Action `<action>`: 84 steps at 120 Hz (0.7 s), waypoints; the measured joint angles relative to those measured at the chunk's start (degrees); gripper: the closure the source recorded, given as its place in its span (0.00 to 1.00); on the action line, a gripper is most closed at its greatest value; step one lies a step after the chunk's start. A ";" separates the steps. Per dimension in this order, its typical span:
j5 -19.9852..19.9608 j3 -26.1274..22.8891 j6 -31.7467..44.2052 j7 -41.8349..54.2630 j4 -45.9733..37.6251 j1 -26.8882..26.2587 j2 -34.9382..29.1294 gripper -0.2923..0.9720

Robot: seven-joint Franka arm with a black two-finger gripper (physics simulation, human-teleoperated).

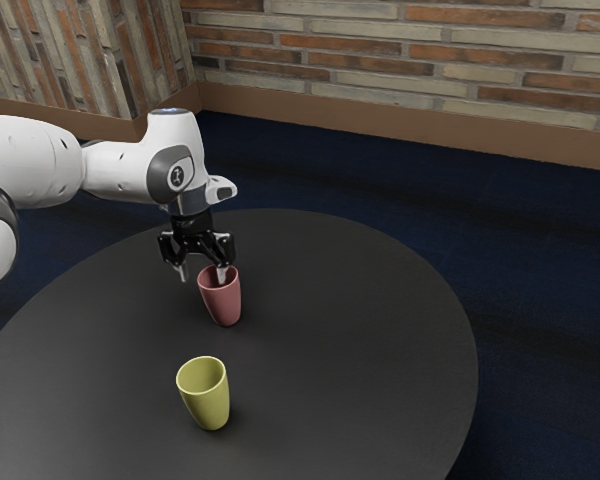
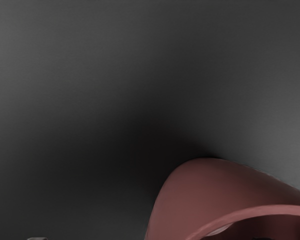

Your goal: Place the left cup onto the right cup

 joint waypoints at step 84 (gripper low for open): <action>0.00 0.00 0.04 -0.01 0.00 0.00 0.33 0.57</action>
